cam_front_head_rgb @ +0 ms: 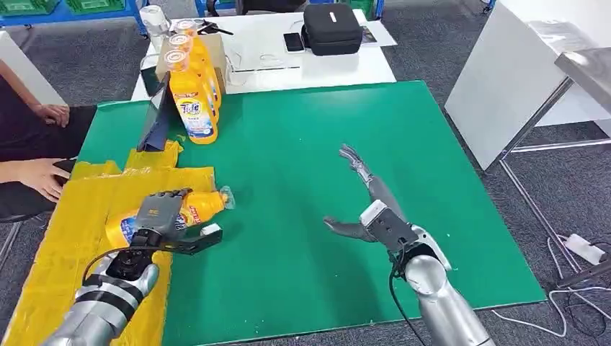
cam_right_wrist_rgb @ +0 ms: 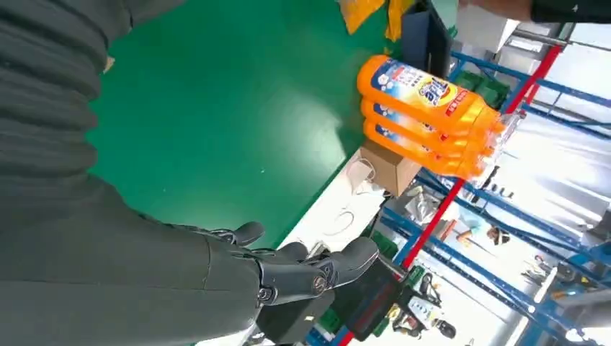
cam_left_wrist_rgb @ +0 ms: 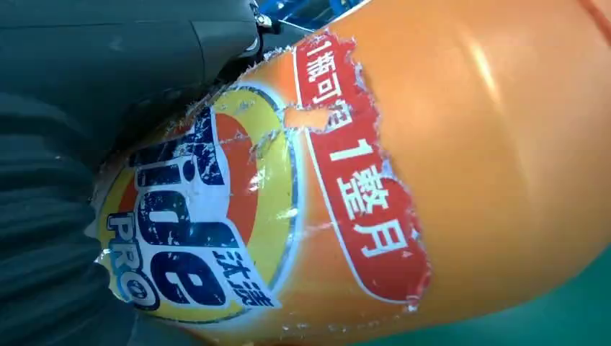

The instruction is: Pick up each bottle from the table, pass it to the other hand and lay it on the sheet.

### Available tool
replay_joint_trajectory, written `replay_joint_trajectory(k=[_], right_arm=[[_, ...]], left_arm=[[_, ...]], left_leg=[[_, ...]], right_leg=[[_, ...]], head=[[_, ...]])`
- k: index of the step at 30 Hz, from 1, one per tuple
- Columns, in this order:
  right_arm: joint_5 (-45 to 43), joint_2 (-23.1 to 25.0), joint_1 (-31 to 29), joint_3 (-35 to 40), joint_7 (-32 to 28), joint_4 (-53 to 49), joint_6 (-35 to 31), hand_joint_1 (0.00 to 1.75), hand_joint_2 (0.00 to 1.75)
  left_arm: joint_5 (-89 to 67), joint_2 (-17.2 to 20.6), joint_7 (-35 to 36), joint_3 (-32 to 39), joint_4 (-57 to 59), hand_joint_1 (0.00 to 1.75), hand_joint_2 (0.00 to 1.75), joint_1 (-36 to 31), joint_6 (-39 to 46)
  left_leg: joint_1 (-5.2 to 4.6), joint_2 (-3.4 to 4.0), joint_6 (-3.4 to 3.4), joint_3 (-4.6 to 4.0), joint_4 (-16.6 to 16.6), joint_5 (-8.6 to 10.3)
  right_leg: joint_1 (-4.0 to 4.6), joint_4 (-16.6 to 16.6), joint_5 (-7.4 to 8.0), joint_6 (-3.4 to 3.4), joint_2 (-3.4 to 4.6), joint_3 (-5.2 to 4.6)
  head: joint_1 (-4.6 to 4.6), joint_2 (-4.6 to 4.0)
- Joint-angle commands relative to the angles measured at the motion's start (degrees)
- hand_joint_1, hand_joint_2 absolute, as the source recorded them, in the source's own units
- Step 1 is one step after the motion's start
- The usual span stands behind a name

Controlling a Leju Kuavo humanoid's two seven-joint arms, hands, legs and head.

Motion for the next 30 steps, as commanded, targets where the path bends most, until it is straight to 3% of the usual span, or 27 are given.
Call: replay_joint_trajectory(k=[1,9,13,24,26,27,30], right_arm=[[0.8,0.4,-1.1,2.4,0.6,2.8,-0.3,0.00,1.75],[0.8,0.3,-1.2,1.9,0.8,3.6,-0.4,0.00,1.75],[1.0,-0.6,-0.2,1.2,-0.1,3.3,-0.7,0.00,1.75],[1.0,-0.7,0.3,1.0,-0.2,2.8,-0.8,0.00,1.75],[1.1,-1.0,0.6,1.0,-1.4,2.4,-1.0,0.00,1.75],[1.2,-1.0,1.3,0.7,-1.5,1.9,-1.1,0.00,0.00],[1.4,-0.5,2.6,0.3,-3.5,0.7,-1.7,0.00,0.00]], left_arm=[[-0.7,2.5,2.1,-1.4,13.1,0.00,1.75,-2.4,-4.5],[4.0,3.8,-6.8,0.6,15.1,0.00,1.75,-3.8,-8.1],[18.4,2.8,-19.3,5.5,6.3,0.00,1.75,-0.5,-9.2],[19.0,3.1,-18.3,4.9,2.5,0.00,1.75,1.2,-10.5],[25.3,1.8,-23.7,7.2,-2.4,0.00,1.75,3.2,-6.6],[28.3,1.1,-25.0,8.4,-6.9,0.00,0.00,5.2,-6.2],[38.1,-2.2,-28.6,12.2,-23.1,0.00,0.00,11.3,-5.3]], left_leg=[[0.01,0.24,-0.01,0.20,-0.1,0.02],[0.01,0.32,-0.15,0.29,-0.1,0.17],[-0.01,0.22,-0.22,0.37,-0.1,0.20],[0.01,0.20,-0.16,0.35,-0.1,0.28],[-0.04,0.14,-0.15,0.35,-0.1,0.25],[-0.02,0.19,-0.15,0.32,-0.1,0.27],[-0.01,0.08,-0.14,0.26,-0.1,0.24]], right_leg=[[0.04,-0.1,0.09,-0.14,0.18,0.14],[0.04,-0.1,0.34,-0.36,0.28,0.21],[0.03,-0.1,0.36,-0.43,0.19,0.25],[0.01,-0.1,0.36,-0.42,0.14,0.21],[-0.06,0.0,0.30,-0.40,0.10,0.20],[-0.03,-0.1,0.34,-0.43,0.13,0.18],[-0.01,-0.1,0.29,-0.40,0.03,0.15]], head=[[0.04,0.00],[0.02,0.00],[0.02,0.00],[0.04,0.00],[0.02,0.00],[0.04,0.00],[0.02,0.00]])
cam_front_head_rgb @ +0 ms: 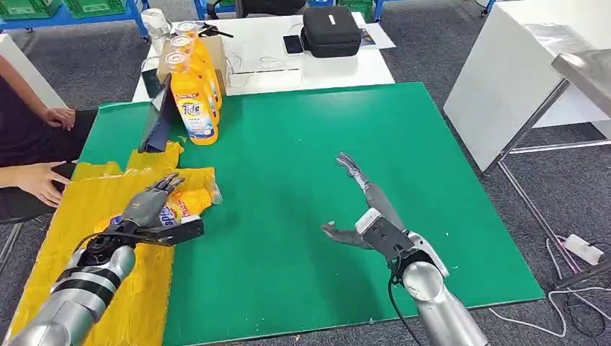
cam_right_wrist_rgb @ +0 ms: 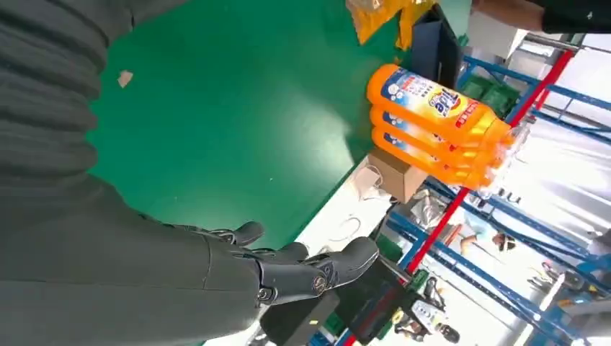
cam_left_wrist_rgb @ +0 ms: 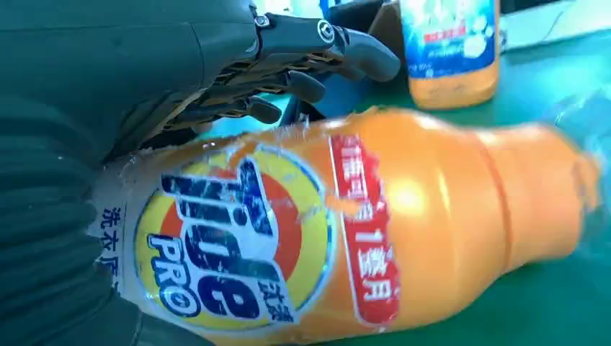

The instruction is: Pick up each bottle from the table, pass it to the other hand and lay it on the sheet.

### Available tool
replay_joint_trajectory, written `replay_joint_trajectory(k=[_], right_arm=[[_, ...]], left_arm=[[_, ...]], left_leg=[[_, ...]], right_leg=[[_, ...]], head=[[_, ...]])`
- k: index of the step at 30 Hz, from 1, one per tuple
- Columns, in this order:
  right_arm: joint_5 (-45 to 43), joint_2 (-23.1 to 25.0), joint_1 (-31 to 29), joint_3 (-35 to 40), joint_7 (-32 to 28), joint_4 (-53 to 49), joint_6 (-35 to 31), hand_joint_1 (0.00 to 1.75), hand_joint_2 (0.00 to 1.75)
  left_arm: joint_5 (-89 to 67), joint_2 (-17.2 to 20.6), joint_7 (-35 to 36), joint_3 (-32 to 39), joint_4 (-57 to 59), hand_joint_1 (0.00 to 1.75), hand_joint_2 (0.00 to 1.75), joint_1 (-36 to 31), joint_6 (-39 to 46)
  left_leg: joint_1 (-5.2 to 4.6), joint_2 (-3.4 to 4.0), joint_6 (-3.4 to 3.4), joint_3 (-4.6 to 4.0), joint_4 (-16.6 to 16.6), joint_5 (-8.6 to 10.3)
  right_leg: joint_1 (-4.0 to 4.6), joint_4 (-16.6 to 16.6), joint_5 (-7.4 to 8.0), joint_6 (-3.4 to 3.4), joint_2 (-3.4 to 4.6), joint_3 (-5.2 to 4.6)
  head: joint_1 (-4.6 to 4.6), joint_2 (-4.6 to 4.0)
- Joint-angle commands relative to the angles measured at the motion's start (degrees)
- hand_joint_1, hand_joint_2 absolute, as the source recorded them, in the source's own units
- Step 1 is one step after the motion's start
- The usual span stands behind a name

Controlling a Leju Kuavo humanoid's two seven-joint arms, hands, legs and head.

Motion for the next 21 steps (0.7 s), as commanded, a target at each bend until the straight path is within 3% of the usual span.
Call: replay_joint_trajectory(k=[1,3,5,9,13,21], right_arm=[[1.0,0.8,2.0,-0.7,-4.0,-0.3,-2.0,0.00,0.00],[2.3,4.3,4.0,-1.9,-8.0,-3.1,-6.3,0.00,0.00],[2.8,5.9,4.6,-1.2,-10.0,-5.5,-7.7,0.00,0.00],[5.8,7.8,9.0,-0.8,-12.8,-11.2,-13.6,0.00,0.00],[6.0,7.7,9.8,-0.5,-12.9,-11.2,-14.2,0.00,0.00],[5.3,7.9,9.8,-0.9,-13.6,-10.7,-13.2,0.00,0.00]], left_arm=[[23.1,-7.2,-10.2,9.5,-28.0,0.00,0.00,14.4,0.3],[40.7,-12.8,-16.5,15.0,-35.9,0.00,0.00,16.6,-5.4],[53.5,-15.5,-21.1,18.3,-42.8,0.00,0.00,18.7,-12.9],[57.3,-19.1,-21.5,16.5,-51.4,0.00,0.00,21.6,-16.8],[55.6,-19.4,-22.7,13.0,-53.4,0.00,0.00,22.7,-14.8],[56.8,-18.8,-23.1,12.8,-52.3,0.00,0.00,22.8,-16.1]], left_leg=[[0.03,0.12,0.03,-0.02,0.0,-0.03],[0.01,-0.03,0.04,-0.15,0.0,-0.03],[0.04,-0.13,0.05,-0.41,0.1,-0.05],[0.03,0.11,0.02,-0.63,0.1,-0.08],[0.01,0.01,0.01,-0.63,0.0,-0.09],[0.03,0.03,0.01,-0.70,0.0,-0.10]], right_leg=[[0.07,-0.1,0.03,-0.10,0.04,-0.06],[0.11,0.0,-0.03,-0.08,-0.13,-0.19],[0.13,0.0,-0.07,-0.08,-0.19,-0.41],[0.10,0.0,-0.03,-0.02,0.07,-0.70],[0.09,0.0,-0.07,-0.03,-0.04,-0.72],[0.10,0.0,-0.05,-0.05,-0.01,-0.76]], head=[[-0.02,0.00],[0.00,0.00],[0.02,0.00],[0.00,0.00],[0.00,0.00],[0.02,0.00]])
